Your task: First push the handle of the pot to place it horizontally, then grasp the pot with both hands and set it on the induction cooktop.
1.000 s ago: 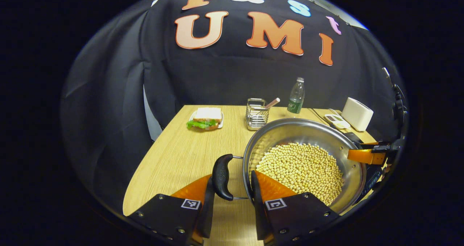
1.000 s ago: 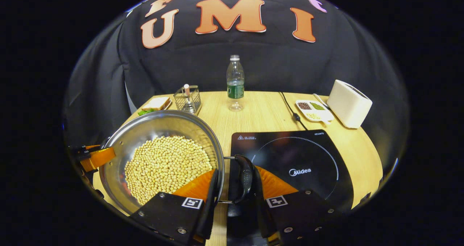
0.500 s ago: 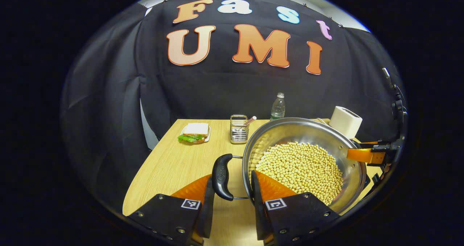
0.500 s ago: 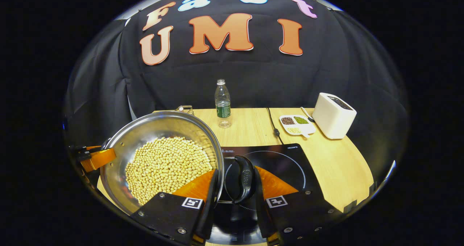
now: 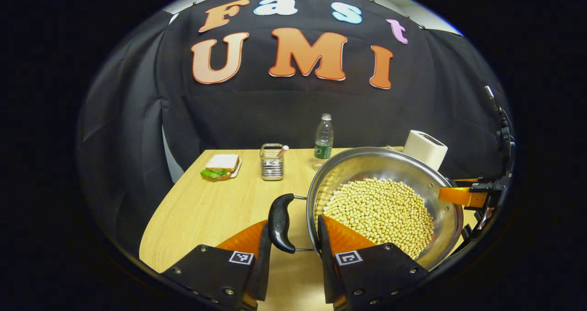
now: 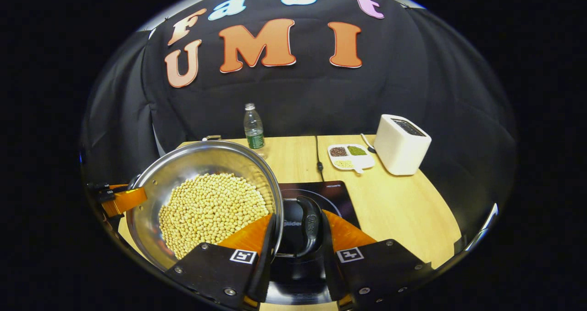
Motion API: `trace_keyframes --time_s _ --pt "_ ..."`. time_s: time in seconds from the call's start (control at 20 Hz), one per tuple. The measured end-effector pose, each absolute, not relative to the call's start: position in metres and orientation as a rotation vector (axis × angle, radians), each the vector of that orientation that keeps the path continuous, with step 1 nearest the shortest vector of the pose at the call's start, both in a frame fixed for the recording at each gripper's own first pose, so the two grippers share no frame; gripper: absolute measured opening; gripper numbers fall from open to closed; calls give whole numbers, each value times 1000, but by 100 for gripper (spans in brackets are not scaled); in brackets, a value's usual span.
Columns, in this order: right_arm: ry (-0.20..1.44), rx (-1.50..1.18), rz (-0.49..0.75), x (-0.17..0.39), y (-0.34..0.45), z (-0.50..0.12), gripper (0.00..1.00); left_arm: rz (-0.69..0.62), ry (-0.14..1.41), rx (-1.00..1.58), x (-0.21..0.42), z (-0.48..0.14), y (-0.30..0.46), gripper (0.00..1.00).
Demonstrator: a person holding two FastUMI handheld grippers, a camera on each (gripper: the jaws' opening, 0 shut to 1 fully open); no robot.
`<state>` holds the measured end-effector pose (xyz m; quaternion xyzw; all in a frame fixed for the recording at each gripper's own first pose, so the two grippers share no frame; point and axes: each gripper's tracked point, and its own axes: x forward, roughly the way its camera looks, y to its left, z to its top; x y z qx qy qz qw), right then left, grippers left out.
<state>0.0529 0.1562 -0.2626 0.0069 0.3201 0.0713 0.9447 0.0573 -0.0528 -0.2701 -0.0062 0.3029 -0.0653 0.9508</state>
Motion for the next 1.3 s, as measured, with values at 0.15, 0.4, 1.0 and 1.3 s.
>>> trace_keyframes --time_s 0.15,0.4,1.0,1.3 --pt "656 23 121 59 121 -265 49 -162 627 -10 60 -273 -88 49" --pt "674 30 97 66 80 -276 49 -193 642 -16 63 -283 -130 49" --pt "765 50 91 82 40 -324 49 -212 744 -26 68 -322 -174 50" --pt "798 47 98 86 45 -339 50 -202 772 -34 71 -337 -169 49"
